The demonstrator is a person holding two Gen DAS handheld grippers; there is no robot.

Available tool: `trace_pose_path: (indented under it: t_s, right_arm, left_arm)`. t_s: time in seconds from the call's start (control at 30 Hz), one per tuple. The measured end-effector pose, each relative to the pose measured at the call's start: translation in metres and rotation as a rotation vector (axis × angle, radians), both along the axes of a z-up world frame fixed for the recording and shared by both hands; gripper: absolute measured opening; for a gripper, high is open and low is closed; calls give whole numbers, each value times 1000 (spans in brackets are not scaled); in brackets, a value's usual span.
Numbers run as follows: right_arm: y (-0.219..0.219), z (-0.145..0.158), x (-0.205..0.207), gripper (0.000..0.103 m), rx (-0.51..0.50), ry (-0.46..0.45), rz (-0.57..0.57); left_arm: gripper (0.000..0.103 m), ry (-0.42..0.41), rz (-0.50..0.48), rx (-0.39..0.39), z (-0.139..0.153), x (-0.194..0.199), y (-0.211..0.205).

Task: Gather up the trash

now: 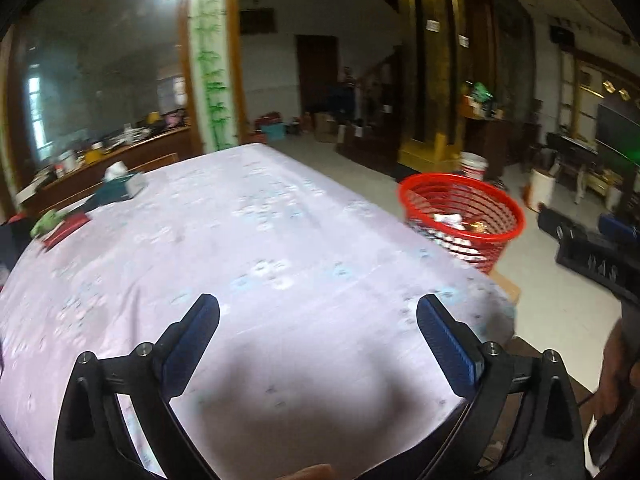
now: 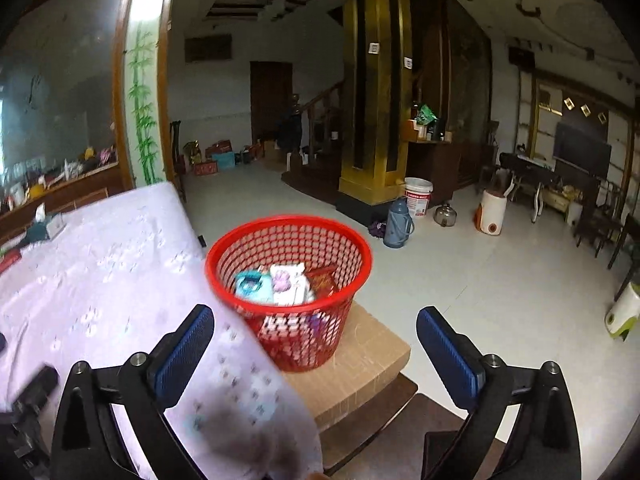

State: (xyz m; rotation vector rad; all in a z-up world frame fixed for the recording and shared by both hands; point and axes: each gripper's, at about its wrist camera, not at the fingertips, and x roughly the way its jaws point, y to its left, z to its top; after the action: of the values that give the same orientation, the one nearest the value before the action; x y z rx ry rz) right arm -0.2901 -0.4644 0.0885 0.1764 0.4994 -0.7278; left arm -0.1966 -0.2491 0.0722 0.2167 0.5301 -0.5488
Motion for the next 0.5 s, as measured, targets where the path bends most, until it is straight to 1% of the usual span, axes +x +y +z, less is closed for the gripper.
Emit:
trace_pose_path:
  t_s: [0.1, 0.23, 0.33, 0.5]
  right_arm:
    - [6, -5, 6, 102, 10, 21, 18]
    - [12, -3, 9, 102, 0, 16, 26]
    - [15, -4, 9, 102, -6, 18, 35]
    - [16, -8, 13, 102, -7, 30, 39]
  left_arm:
    - [99, -25, 52, 28, -3, 0, 10]
    - [99, -49, 77, 59, -7, -3, 17]
    - [99, -38, 79, 51, -8, -4, 17]
    - [99, 4, 91, 42, -11, 3, 17]
